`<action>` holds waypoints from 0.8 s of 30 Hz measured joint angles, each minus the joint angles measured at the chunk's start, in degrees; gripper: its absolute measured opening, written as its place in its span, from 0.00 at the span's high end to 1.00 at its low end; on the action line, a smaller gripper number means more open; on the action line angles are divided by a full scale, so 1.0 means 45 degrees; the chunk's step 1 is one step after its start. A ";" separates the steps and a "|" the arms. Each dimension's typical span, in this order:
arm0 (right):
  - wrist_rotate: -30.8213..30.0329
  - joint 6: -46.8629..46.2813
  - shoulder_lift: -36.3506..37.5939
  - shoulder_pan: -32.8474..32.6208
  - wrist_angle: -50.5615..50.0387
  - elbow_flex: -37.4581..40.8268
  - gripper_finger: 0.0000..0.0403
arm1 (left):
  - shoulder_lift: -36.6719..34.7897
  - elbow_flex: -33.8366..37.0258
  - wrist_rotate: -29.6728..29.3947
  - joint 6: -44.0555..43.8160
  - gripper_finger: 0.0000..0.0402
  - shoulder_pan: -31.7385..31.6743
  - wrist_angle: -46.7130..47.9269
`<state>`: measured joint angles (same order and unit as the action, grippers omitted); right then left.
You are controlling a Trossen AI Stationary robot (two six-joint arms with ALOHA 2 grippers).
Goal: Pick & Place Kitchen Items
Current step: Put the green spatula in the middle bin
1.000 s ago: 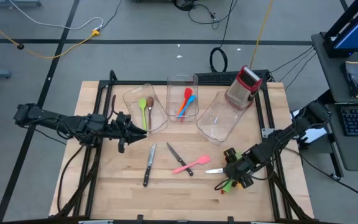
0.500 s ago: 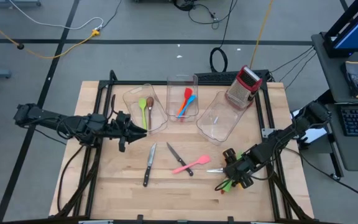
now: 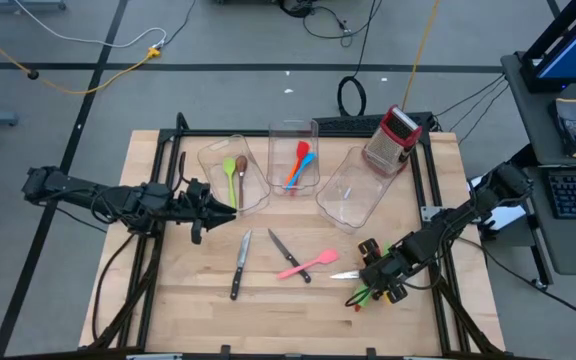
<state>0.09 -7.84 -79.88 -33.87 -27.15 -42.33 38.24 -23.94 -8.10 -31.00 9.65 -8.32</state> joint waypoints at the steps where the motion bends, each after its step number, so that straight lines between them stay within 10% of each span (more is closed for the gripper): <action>1: 0.0002 0.0000 0.0000 0.0000 0.0003 0.0000 0.62 | 0.0000 0.0000 0.0000 0.0000 0.74 0.0000 0.0000; 24: 0.0041 0.0000 0.0000 0.0000 0.0558 0.0005 0.75 | 0.0000 0.0000 0.0005 0.0010 0.74 0.0000 0.0000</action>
<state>0.27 -7.84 -79.88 -33.87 -24.64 -42.30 38.24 -23.94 -8.08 -30.96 9.65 -8.32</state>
